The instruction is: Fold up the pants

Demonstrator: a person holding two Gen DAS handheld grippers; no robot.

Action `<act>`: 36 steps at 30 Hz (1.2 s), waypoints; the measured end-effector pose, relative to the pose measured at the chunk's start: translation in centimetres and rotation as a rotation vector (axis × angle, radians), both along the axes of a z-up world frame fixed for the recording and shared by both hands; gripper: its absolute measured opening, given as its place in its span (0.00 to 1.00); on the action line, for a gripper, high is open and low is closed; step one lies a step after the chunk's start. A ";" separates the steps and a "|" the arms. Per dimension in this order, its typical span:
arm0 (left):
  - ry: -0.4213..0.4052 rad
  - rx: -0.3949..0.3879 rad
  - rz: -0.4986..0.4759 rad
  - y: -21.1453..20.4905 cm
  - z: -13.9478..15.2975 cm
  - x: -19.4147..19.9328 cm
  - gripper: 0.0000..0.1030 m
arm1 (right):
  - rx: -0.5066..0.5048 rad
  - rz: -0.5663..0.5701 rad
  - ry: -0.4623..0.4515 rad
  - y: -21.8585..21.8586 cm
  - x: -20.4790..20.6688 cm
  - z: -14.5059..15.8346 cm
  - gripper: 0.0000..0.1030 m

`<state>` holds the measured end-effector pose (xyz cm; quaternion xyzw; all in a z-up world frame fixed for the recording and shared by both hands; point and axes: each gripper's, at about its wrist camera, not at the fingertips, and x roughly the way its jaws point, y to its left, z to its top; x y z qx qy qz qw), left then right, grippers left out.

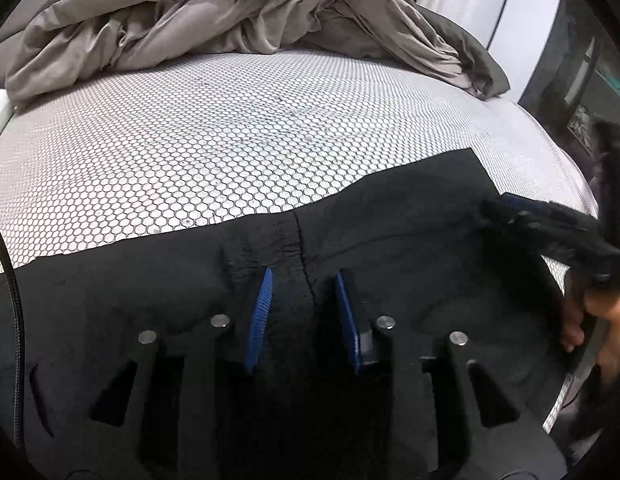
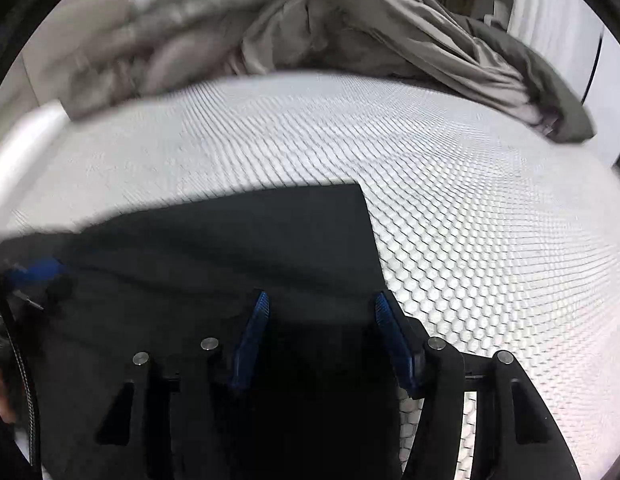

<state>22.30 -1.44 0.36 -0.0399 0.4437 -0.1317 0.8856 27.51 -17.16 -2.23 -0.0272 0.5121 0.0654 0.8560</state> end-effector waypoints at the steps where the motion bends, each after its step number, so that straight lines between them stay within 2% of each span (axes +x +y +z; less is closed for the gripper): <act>1: 0.004 -0.014 0.017 0.2 0.3 0.4 0.29 | 0.060 -0.008 -0.012 -0.1 0.2 0.5 0.56; 3: -0.025 -0.049 0.057 0.4 1.5 0.8 0.29 | 0.157 -0.011 -0.030 0.2 0.4 1.4 0.56; 6: -0.057 -0.088 0.056 -0.3 2.6 1.0 0.29 | 0.130 0.038 -0.035 3.1 0.5 1.7 0.56; 9: 0.005 -0.050 0.039 -1.7 0.7 2.4 0.29 | 0.113 0.114 -0.011 6.7 0.8 0.4 0.56; 10: 0.034 -0.036 0.040 -1.7 -0.4 2.8 0.29 | 0.096 0.139 0.004 7.3 1.6 -0.2 0.56; 12: 0.038 -0.070 0.021 -0.9 -0.6 2.7 0.29 | 0.001 0.156 0.047 8.1 1.6 -1.7 0.56; 14: 0.043 -0.071 0.012 -0.3 -0.5 2.3 0.29 | -0.086 0.114 0.052 6.7 1.8 -2.0 0.56; 17: 0.054 -0.077 0.020 0.6 -0.1 0.8 0.29 | -0.158 0.010 0.035 3.3 1.8 -1.1 0.56; 20: 0.002 -0.012 -0.035 0.2 1.5 -2.1 0.29 | -0.130 0.033 0.017 1.6 0.8 -0.1 0.56; 24: -0.060 -0.019 -0.081 -0.7 3.3 -6.4 0.31 | -0.005 0.065 0.005 0.9 -2.1 2.0 0.56; 26: -0.059 -0.043 -0.124 -2.0 3.1 -7.8 0.35 | 0.065 0.127 -0.011 2.2 -4.1 2.9 0.56; 27: -0.030 -0.046 -0.160 -2.9 2.2 -8.0 0.35 | 0.110 0.164 -0.016 3.3 -5.1 3.3 0.56; 29: -0.017 -0.009 -0.183 -3.7 1.0 -8.1 0.35 | 0.188 0.228 0.029 5.1 -6.1 2.5 0.56; 31: -0.021 0.015 -0.227 -3.6 0.6 -8.8 0.35 | 0.161 0.286 0.098 7.1 -6.5 0.7 0.56; 33: -0.017 0.011 -0.245 -2.7 0.9 -9.6 0.35 | 0.036 0.333 0.088 7.5 -7.6 -0.6 0.53; 35: -0.015 0.046 -0.246 -1.9 1.3 -10.6 0.35 | -0.014 0.293 0.075 5.3 -7.7 -0.3 0.53; 36: -0.016 0.058 -0.238 -1.5 1.4 -11.0 0.35 | -0.008 0.261 0.077 3.8 -7.5 -0.3 0.53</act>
